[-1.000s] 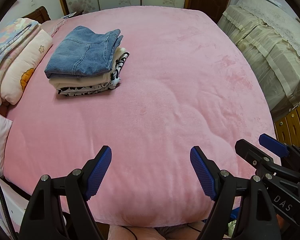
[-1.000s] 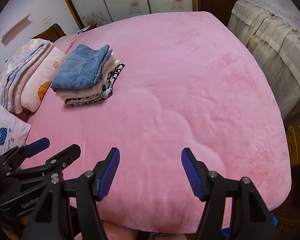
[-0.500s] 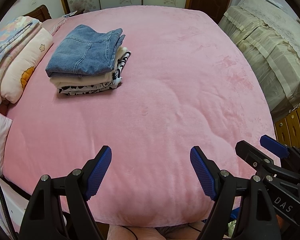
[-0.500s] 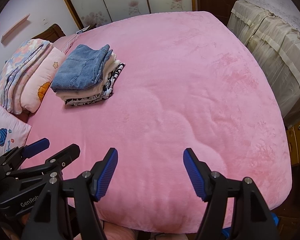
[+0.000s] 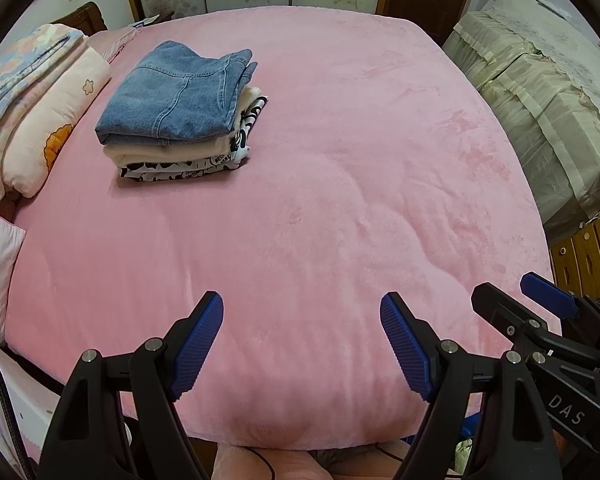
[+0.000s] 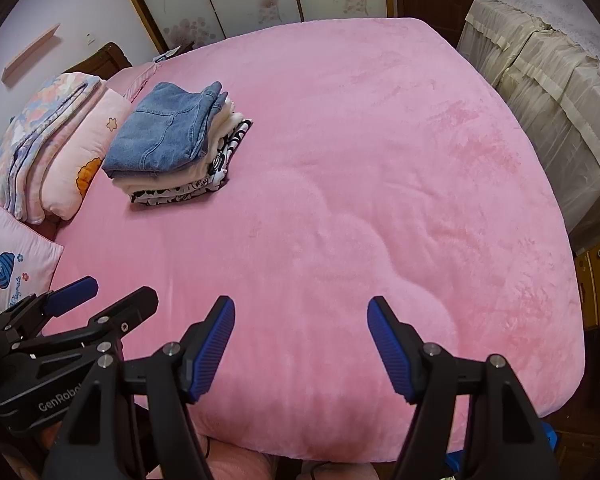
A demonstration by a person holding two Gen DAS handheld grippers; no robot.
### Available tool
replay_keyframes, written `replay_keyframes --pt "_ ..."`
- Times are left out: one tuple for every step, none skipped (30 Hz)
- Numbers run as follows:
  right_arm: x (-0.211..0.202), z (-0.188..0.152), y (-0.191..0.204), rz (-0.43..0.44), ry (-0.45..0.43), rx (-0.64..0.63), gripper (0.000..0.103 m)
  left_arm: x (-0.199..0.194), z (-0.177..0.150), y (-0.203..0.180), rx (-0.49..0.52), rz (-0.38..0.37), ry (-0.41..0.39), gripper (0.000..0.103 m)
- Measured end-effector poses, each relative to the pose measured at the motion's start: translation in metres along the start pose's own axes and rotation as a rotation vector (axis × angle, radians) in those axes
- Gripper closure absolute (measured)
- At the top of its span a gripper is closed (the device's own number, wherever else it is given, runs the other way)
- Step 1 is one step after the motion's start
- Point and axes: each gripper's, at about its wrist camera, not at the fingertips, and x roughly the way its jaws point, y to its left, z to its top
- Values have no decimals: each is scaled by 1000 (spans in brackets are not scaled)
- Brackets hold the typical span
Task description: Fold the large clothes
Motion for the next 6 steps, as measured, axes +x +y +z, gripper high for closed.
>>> replay_keyframes --pt "0 0 0 0 0 0 34 0 -1 0 -1 0 1 23" --pt "0 -1 0 0 0 1 34 0 -1 1 -2 0 2 23" --pt "0 -1 0 1 1 2 34 0 -2 1 -2 1 3 23" --pt "0 -1 0 1 2 2 34 0 -2 1 -3 1 3 23" --pt "0 -1 0 0 1 2 34 0 -2 1 -3 2 3 23" --pt "0 -1 0 0 0 2 34 0 -2 1 -3 2 3 23"
